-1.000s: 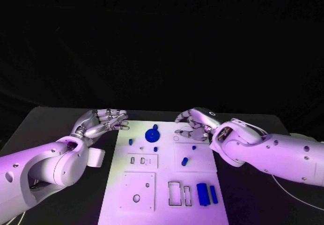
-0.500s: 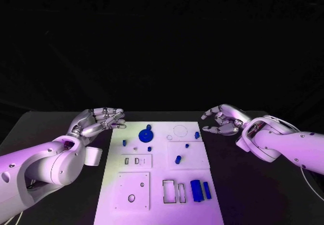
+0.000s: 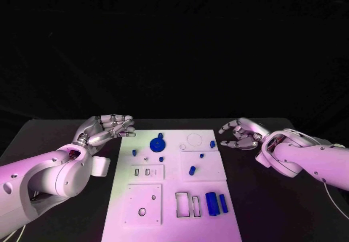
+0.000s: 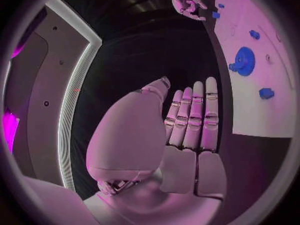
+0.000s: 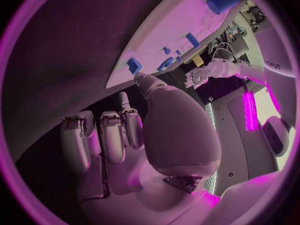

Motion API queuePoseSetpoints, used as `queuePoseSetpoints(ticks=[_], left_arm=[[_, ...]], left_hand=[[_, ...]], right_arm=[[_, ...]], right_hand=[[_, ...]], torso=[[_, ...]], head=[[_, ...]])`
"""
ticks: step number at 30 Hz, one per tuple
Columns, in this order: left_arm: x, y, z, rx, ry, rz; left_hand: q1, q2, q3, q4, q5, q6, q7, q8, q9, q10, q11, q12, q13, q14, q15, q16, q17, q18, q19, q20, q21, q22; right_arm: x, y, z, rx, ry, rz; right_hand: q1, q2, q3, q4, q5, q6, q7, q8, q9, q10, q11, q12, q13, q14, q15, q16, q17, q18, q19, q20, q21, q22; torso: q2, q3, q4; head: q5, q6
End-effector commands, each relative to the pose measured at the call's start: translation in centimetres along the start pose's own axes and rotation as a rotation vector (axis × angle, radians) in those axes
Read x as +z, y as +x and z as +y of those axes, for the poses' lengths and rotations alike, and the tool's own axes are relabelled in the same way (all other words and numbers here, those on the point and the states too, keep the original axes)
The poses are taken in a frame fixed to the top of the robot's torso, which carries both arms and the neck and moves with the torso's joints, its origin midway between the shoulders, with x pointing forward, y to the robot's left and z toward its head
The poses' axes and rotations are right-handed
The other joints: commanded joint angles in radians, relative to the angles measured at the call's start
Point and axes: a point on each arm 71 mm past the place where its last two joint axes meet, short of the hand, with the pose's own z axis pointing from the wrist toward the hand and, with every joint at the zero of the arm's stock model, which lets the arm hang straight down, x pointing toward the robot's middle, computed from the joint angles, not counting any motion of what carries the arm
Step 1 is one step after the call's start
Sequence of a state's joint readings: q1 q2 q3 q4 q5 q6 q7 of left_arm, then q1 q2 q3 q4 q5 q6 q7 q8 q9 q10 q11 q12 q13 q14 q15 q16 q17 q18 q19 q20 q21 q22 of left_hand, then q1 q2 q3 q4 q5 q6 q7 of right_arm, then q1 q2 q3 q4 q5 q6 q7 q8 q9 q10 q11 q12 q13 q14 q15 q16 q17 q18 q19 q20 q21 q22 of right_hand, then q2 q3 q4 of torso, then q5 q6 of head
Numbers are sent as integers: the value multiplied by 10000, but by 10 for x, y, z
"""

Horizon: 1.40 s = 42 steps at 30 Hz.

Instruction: Assemble the parts on the task board

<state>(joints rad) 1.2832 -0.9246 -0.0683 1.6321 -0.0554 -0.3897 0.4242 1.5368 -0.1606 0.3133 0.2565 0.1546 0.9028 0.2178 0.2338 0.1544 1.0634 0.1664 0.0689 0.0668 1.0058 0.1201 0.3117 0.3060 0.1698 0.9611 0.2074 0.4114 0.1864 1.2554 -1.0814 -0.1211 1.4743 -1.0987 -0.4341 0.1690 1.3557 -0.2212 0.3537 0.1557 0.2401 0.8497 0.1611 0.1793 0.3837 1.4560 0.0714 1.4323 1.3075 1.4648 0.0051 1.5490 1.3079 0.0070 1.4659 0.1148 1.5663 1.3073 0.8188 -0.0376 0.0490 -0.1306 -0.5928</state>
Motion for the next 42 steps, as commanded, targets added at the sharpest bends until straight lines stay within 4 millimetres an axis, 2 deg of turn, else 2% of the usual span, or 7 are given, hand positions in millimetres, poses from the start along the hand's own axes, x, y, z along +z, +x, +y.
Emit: queuePoseSetpoints(ticks=[1,2,5,14,23,29,42], left_arm=[[0,2,-1,-82,94,186],[0,2,-1,-78,94,180],[0,2,-1,-76,94,175],[0,1,-1,-69,89,158],[0,1,-1,-61,76,142],[0,1,-1,-61,66,142],[0,1,-1,-64,39,147]], left_hand=[[123,13,71,-3,-36,-36,25,-62,-15,-50,16,-48,-14,-90,-13,-41,14,72,-88,15,49,13],[123,13,71,-3,-36,-36,25,-62,-15,-50,16,-48,-14,-90,-13,-41,14,72,-88,15,49,13],[123,13,71,-3,-36,-36,25,-62,-15,-50,16,-48,-14,-90,-13,-41,14,72,-88,15,49,13],[123,13,71,-3,-36,-36,25,-62,-15,-50,16,-48,-14,-90,-13,-41,14,72,-88,15,49,13],[123,13,71,-3,-36,-36,25,-62,-15,-50,16,-48,-14,-90,-13,-41,14,72,-88,15,49,13],[122,9,82,-14,-38,-34,27,-64,-15,-49,17,-46,-14,-97,-11,-47,24,69,-108,16,63,23],[117,10,85,-13,-39,-34,30,-65,-15,-50,18,-46,-13,-99,-9,-49,27,68,-113,17,68,26]], right_arm=[[1,7,0,141,-39,344],[2,9,0,154,-31,371],[5,16,2,198,-42,456],[9,29,5,299,-70,728],[11,33,7,349,-86,656],[13,34,8,440,-26,542],[18,36,11,479,-44,438]], right_hand=[[99,-17,33,-47,79,-59,10,-54,6,-7,58,-32,1269,926,4,31,2037,-55,1010,-30,0,2592],[99,-17,33,-47,79,-59,10,-54,6,-7,58,-32,1269,926,4,31,2037,-55,1010,-30,0,2592],[96,4,61,-49,101,-19,12,-43,16,9,61,-12,1287,928,7,33,2043,-55,1011,-26,2,2594],[86,32,140,-71,95,133,-5,3,50,47,52,30,1327,930,-1,37,2055,-60,1024,-24,16,2608],[30,91,253,-69,36,307,-19,42,80,95,38,82,1375,935,-20,43,2075,-69,1046,-35,41,2632],[11,224,445,-82,-55,501,-21,73,104,154,31,146,1434,947,-30,60,2124,-70,1049,-47,45,2635],[-20,457,816,-178,-252,1086,-118,279,206,253,-43,252,1534,956,-98,74,2166,-70,1049,-96,45,2635]], torso=[[11,-9,0],[12,-8,-3],[9,-23,-13],[0,-22,-4],[-7,-23,-23],[-9,-27,-3],[-8,-11,-18]], head=[[29,-23],[40,-23],[51,93],[97,-55],[130,-28],[132,-27],[139,-57]])
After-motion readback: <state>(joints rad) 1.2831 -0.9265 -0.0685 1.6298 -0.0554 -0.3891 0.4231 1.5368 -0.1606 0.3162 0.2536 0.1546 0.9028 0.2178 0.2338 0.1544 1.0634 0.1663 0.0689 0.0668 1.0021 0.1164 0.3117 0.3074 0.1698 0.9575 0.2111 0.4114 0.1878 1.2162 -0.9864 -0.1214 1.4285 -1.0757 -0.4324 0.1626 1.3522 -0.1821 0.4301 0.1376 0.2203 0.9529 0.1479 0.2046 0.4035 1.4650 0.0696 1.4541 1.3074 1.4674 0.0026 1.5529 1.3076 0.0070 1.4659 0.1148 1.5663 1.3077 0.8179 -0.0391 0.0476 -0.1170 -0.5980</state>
